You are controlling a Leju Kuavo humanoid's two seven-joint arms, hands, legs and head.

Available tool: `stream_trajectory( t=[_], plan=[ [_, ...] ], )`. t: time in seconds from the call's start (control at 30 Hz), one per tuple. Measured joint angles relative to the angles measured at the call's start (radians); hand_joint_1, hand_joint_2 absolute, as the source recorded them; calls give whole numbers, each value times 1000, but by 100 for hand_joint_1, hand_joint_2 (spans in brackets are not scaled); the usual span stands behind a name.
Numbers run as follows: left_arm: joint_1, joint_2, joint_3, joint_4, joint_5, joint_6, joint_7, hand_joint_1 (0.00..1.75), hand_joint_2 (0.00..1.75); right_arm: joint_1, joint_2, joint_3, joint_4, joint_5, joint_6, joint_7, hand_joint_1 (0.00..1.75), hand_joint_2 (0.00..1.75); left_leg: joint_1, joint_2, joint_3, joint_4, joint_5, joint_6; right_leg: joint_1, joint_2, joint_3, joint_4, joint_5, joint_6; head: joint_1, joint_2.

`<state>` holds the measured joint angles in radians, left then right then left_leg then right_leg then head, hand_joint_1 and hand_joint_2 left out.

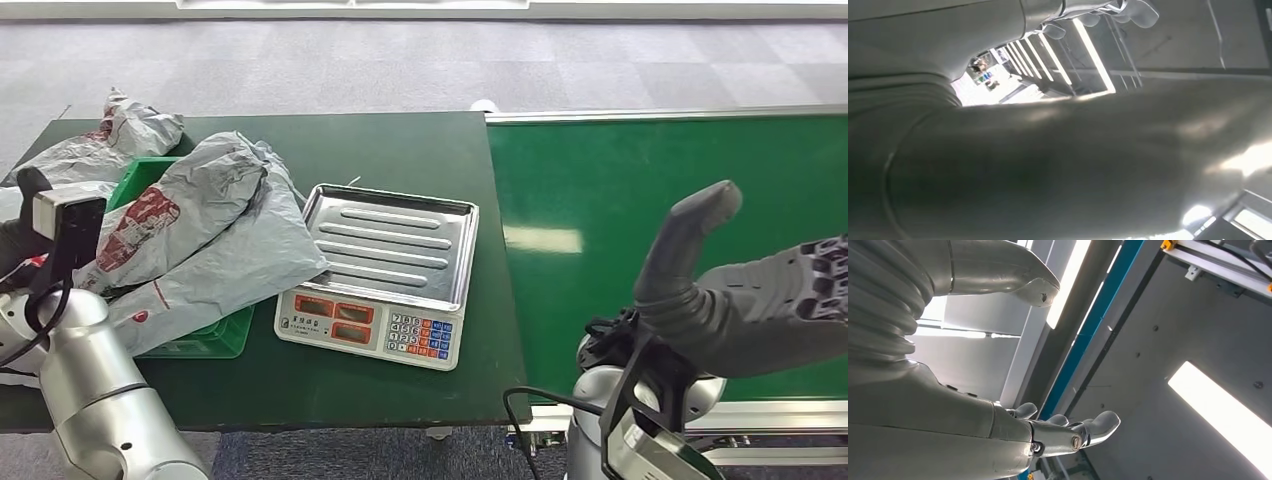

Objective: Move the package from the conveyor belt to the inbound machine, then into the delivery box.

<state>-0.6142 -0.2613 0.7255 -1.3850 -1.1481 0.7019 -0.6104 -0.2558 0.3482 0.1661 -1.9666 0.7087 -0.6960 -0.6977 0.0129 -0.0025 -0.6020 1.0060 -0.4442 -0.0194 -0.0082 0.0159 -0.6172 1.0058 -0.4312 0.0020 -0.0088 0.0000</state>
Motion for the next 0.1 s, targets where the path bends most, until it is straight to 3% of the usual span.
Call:
stream_trajectory(
  t=[0.1],
  plan=[
    [0, -10, 21, -15, 0, 0, 0, 0, 0, 0, 0, 0, 2, 0, 0, 0, 0, 175, 0, 0, 0, 0, 0, 0, 0, 0, 0, 0, 0, 0, 0, 0]
  ],
)
